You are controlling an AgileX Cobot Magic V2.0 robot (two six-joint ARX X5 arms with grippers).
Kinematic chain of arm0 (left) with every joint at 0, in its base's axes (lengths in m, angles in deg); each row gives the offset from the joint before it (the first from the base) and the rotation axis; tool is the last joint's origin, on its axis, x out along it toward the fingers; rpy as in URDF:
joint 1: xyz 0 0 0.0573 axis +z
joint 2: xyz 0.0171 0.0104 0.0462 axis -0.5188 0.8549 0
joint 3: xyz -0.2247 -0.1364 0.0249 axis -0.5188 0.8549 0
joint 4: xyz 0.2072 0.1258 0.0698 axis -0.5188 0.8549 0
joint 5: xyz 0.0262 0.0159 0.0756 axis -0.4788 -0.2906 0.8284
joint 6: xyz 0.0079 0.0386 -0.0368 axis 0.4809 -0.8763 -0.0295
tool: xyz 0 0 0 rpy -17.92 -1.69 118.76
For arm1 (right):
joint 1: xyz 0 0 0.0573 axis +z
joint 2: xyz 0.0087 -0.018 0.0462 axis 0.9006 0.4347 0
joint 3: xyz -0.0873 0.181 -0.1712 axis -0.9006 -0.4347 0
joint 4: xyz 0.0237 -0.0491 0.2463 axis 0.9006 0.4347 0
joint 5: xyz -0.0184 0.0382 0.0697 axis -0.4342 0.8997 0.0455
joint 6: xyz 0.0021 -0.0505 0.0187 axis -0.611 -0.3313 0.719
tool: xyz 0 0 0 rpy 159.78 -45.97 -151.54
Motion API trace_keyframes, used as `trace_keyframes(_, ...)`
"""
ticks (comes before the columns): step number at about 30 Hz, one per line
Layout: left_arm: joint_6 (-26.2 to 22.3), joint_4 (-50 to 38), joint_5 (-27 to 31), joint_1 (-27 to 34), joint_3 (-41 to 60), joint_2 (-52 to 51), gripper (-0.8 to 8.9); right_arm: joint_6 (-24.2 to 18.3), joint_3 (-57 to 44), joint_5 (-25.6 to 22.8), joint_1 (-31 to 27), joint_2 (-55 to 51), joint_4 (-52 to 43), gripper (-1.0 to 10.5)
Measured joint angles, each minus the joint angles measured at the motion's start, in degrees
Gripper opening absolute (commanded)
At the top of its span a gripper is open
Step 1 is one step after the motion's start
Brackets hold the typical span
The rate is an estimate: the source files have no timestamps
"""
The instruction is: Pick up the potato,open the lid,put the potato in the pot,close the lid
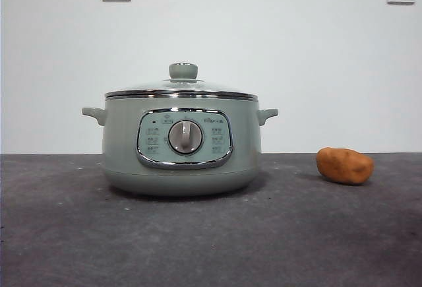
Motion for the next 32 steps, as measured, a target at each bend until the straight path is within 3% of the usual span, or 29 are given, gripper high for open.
trace_keyframes(8,2.47,-1.2,-0.02,0.0,0.02,0.0,-0.03,7.65,0.0,0.0,0.0,0.0,0.0,-0.2)
trace_keyframes(23,2.97,-0.92,-0.2,0.0,-2.69,0.17,-0.04,9.6,1.2,0.42,0.0,0.0,0.68,-0.2)
trace_keyframes(32,5.07,0.0,-8.02,0.0,-11.54,5.01,0.0,11.56,7.56,0.57,0.0,0.66,0.17,0.7)
